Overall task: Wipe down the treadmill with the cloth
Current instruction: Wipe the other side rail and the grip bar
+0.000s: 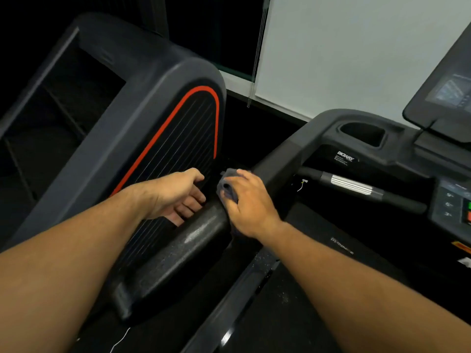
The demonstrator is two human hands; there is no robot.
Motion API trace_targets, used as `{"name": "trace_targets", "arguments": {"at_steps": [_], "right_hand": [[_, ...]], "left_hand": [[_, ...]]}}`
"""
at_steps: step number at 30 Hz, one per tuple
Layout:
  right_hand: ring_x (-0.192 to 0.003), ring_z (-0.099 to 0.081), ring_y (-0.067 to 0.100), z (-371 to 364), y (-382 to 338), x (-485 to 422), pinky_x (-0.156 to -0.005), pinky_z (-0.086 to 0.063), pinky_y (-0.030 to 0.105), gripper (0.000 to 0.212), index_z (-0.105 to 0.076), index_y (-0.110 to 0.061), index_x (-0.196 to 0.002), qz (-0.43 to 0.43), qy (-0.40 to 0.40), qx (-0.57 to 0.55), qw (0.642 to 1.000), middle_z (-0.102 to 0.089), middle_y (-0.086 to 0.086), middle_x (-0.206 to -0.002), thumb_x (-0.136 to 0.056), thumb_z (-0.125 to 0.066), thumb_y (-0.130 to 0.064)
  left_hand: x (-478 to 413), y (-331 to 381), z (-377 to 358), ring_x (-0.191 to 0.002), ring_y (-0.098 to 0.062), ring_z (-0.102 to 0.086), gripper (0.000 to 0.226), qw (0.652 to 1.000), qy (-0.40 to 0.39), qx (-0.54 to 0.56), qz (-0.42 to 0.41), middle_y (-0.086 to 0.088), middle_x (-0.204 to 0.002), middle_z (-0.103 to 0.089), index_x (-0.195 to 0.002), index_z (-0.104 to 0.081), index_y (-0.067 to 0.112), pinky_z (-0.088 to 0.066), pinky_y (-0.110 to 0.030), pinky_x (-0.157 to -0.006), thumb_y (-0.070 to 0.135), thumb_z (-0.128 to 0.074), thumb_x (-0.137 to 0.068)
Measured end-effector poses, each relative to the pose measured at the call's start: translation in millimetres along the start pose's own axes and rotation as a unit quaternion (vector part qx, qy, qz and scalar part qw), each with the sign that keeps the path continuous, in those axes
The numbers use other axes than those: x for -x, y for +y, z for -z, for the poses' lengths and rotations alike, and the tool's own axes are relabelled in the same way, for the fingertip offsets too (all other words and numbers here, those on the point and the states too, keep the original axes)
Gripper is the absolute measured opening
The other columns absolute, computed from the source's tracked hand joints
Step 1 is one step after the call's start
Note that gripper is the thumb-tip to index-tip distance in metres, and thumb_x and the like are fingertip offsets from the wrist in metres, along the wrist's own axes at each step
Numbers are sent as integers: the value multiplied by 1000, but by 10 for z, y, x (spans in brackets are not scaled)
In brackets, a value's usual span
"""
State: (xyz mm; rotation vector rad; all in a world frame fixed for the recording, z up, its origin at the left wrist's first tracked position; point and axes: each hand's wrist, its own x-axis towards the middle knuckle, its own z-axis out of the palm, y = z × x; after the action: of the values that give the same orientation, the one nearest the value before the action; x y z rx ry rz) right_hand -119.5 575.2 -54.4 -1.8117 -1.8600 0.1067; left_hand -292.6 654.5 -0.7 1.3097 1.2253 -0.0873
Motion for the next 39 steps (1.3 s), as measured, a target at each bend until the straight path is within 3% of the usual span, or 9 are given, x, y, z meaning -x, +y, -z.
{"name": "trace_targets", "arguments": {"at_steps": [5, 9, 13, 16, 20, 27, 29, 34, 39], "right_hand": [[-125, -47, 24, -275, -759, 587, -111, -28, 36, 32, -69, -9, -106, 129, 15, -71, 989, -68, 5, -114, -79, -63, -23], [-127, -47, 24, -200, -747, 546, -110, -27, 40, 41, -68, -7, -115, 179, -45, -46, 982, -65, 7, -122, -82, -56, -29], [-127, -47, 20, 37, -489, 81, -116, -14, 44, 31, -65, -17, -119, 19, -98, 21, 995, -63, 0, -124, -95, -50, -31], [-115, -53, 21, -89, -634, 68, -111, -26, 40, 32, -68, -12, -103, -18, -86, 53, 995, -67, 3, -109, -94, -47, -34], [-108, -56, 15, -306, -1223, 406, -103, -33, 31, 48, -71, -16, -93, 65, -94, 57, 992, -70, -2, -99, -89, -32, -43], [-114, -55, 27, -364, -1426, 708, -113, -29, 39, 42, -70, -1, -105, 195, -114, -35, 973, -69, 12, -112, -81, -48, -28], [-118, -52, 23, -222, -1132, 532, -110, -24, 46, 46, -70, -9, -109, 150, -87, -7, 985, -67, 5, -115, -79, -43, -31], [-134, -40, 18, -235, -864, 302, -117, -14, 51, 42, -65, -16, -119, -97, 18, -47, 994, -63, -2, -125, -88, -44, -36], [-142, -32, 17, -653, -1280, 873, -120, -17, 42, 40, -62, -11, -125, -79, 172, -142, 972, -58, -1, -133, -90, -50, -27]], "left_hand": [[-46, -18, 111, -114, -36, -61, 73, 998, -55, 18, -7, -25, -129, -60, -137, -47, 2, -45, -50, -99, 56, -18, -97], [-39, -32, 151, -103, -30, -65, 67, 997, -74, 8, -22, -21, -130, -59, -138, -47, 7, -50, -42, -78, 54, -19, -99], [-89, -115, 188, -110, -19, -60, 50, 992, -3, -61, -111, -1, -111, -70, -116, -63, 21, -40, -43, -97, 47, -24, -99], [-107, -181, 279, -112, -15, -57, 43, 984, 63, -42, -161, 2, -112, -68, -113, -64, 24, -37, -42, -102, 43, -27, -99], [-71, -251, 355, -108, -16, -60, 46, 986, 32, -44, -160, -1, -111, -69, -115, -65, 18, -41, -42, -104, 40, -27, -100], [4, -145, 322, -105, -16, -64, 49, 976, 9, -94, -197, -2, -109, -71, -114, -67, 15, -45, -38, -99, 38, -26, -101], [-5, -128, 341, -104, -16, -63, 47, 974, 25, -87, -207, -2, -109, -71, -111, -67, 16, -45, -39, -100, 37, -27, -101], [-10, -225, 338, -105, -17, -63, 46, 975, 38, -78, -206, -2, -111, -69, -115, -65, 17, -46, -40, -98, 38, -27, -101], [69, -209, 108, -109, -19, -59, 43, 979, 16, -72, -191, 0, -121, -64, -121, -63, 21, -48, -38, -88, 42, -31, -100]]}}
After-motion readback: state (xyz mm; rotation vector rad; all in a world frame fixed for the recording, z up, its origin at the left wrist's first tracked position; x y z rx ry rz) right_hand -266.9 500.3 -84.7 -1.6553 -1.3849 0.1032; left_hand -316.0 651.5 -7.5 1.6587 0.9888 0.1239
